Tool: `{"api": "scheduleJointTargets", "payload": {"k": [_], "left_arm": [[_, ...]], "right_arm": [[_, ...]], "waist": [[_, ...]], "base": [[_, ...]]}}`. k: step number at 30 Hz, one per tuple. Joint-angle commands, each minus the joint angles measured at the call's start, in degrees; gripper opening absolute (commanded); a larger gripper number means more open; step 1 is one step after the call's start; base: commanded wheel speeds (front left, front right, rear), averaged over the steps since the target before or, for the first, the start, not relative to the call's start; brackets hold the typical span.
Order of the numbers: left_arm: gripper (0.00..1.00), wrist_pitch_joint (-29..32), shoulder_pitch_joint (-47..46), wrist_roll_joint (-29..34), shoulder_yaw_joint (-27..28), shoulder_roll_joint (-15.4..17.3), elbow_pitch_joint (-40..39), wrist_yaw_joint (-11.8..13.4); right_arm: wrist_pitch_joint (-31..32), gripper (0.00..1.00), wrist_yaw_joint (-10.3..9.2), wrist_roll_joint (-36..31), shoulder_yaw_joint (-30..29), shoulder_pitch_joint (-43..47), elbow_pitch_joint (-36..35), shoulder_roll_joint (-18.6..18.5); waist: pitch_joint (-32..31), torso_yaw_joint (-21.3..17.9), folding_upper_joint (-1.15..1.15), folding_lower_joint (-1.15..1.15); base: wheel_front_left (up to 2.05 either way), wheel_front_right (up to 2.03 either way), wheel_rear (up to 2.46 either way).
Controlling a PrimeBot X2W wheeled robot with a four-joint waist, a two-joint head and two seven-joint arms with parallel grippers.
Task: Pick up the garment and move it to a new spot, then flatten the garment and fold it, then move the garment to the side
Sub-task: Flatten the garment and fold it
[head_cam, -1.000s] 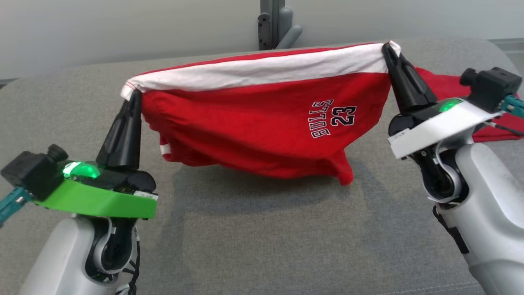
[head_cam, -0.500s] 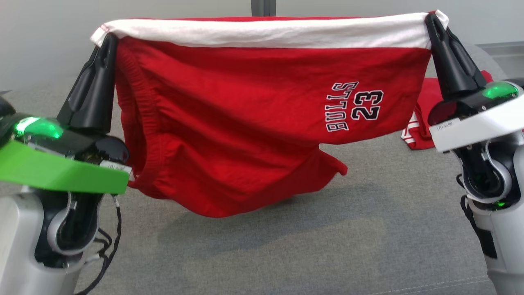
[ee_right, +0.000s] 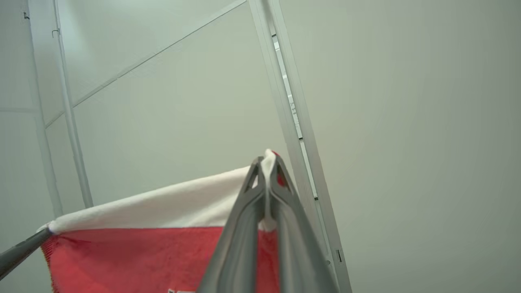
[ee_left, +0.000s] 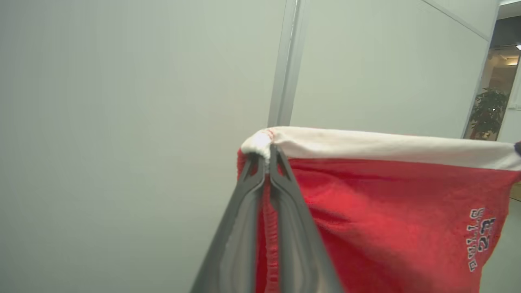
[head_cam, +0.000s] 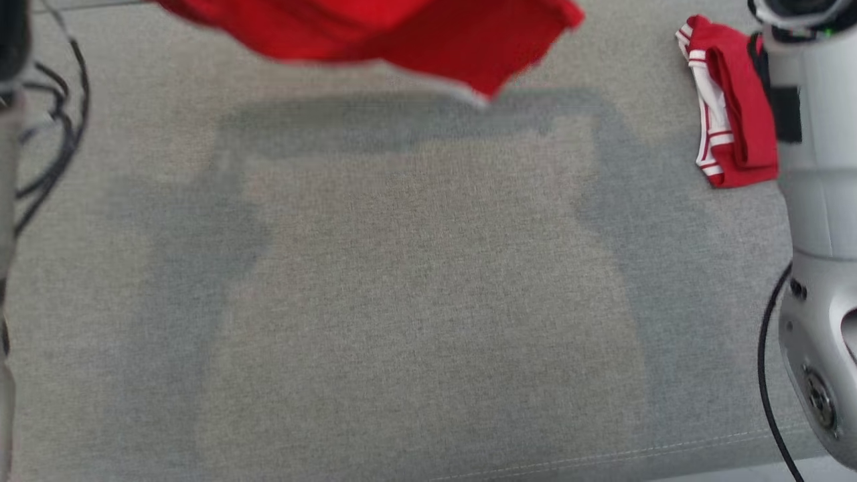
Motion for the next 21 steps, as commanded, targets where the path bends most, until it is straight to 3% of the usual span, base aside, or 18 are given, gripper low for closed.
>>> {"api": "scheduleJointTargets", "payload": {"k": [1,7,16,21], "left_arm": [[0.0,-2.1,-4.0,1.2,0.4,-0.4,2.8,-0.7],[0.0,-8.6,-12.8,4.9,-0.1,0.0,13.2,-3.2],[0.0,-16.2,-6.6,2.8,-0.7,-1.7,25.3,-5.6],[0.0,-19.0,0.2,-1.1,-1.5,-2.7,23.9,-6.4]], "right_arm": [[-3.1,0.0,-0.01,-1.0,-0.4,-3.0,2.8,1.1],[-8.8,0.0,-0.01,-0.8,3.7,-9.9,8.9,3.9],[-10.2,0.0,-0.01,3.2,13.0,-0.5,8.4,1.7],[-10.2,0.0,-0.01,5.3,14.4,7.7,2.3,-1.1]], "waist": [[8.5,-2.2,0.38,0.0],[15.0,-4.1,0.38,0.0],[20.3,-3.0,0.38,0.0],[18.8,-1.6,0.38,0.0]], "base": [[0.0,0.0,0.0],[0.0,0.0,0.0],[0.0,0.0,0.0],[0.0,0.0,0.0]]}}
